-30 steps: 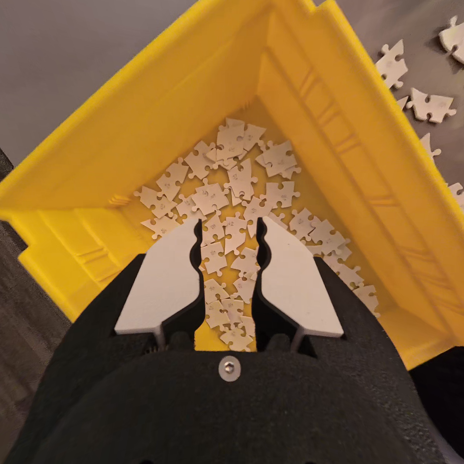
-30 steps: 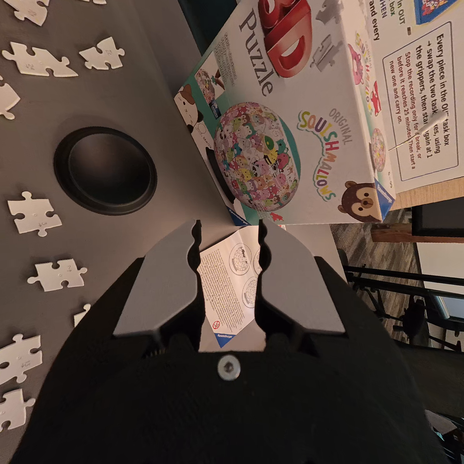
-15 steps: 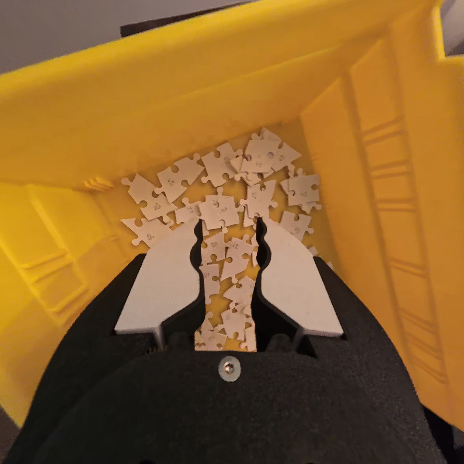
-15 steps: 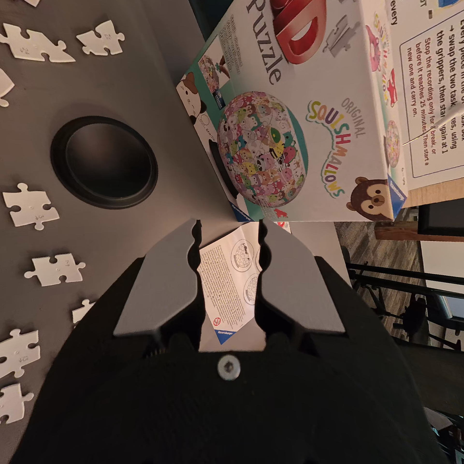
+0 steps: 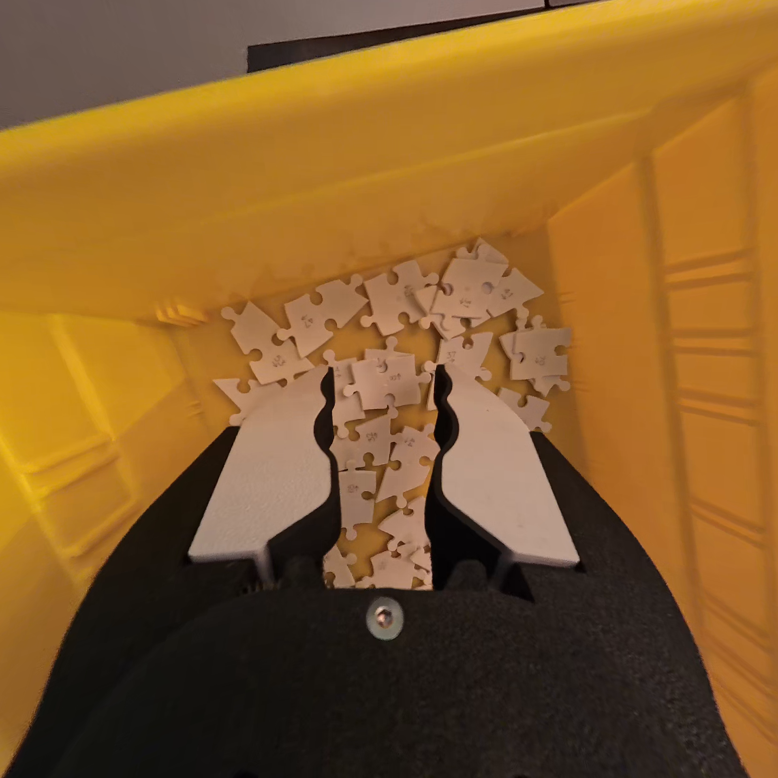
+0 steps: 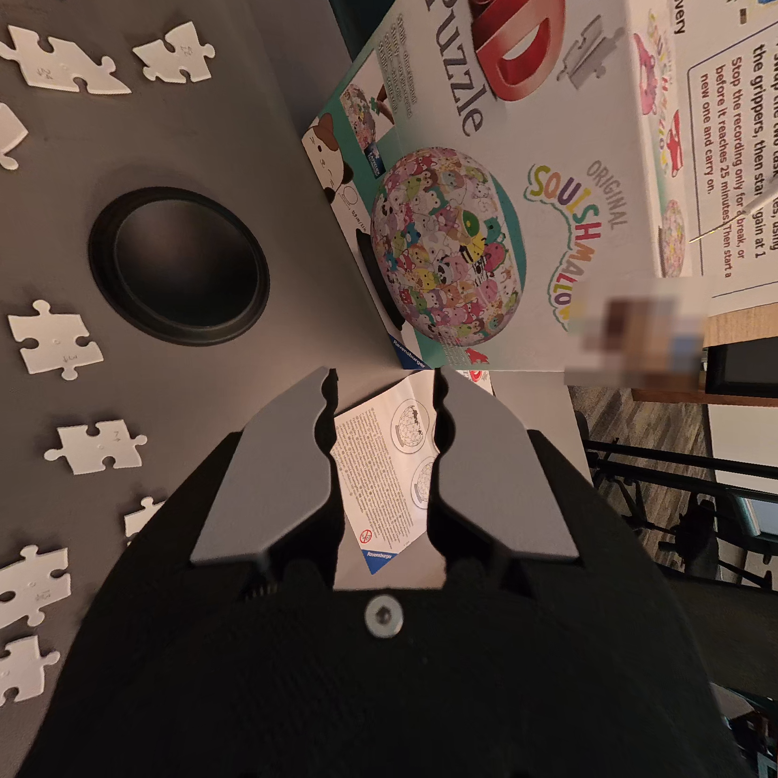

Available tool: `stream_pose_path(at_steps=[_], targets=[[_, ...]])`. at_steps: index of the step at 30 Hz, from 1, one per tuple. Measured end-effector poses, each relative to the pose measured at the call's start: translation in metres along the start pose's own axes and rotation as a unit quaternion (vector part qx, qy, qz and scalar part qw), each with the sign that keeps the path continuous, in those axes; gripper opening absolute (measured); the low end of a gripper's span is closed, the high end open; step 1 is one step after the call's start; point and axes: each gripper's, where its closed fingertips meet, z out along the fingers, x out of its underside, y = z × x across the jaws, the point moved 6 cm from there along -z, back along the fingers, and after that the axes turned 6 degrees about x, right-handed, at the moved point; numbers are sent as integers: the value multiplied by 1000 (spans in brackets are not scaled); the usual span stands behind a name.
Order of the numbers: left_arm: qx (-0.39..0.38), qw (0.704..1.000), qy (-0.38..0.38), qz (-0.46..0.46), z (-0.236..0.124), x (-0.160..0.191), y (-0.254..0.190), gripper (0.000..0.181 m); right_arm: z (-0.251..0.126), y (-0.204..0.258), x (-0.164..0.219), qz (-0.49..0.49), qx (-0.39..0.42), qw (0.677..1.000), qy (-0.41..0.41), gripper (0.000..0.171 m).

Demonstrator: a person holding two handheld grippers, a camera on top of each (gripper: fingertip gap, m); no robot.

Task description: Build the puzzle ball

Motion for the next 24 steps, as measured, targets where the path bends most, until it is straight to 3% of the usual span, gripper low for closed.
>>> stream_pose_path(at_steps=[11, 18, 24], targets=[[-24, 999, 26, 27, 9, 3, -1, 43, 1, 2, 1, -5, -5, 1000, 6, 45], [-2, 1000, 10, 27, -6, 1, -3, 43, 1, 3, 1, -7, -7, 1000, 8, 45], [-35, 993, 38, 108, 2, 4, -8, 39, 2, 4, 2, -10, -10, 1000, 11, 45]])
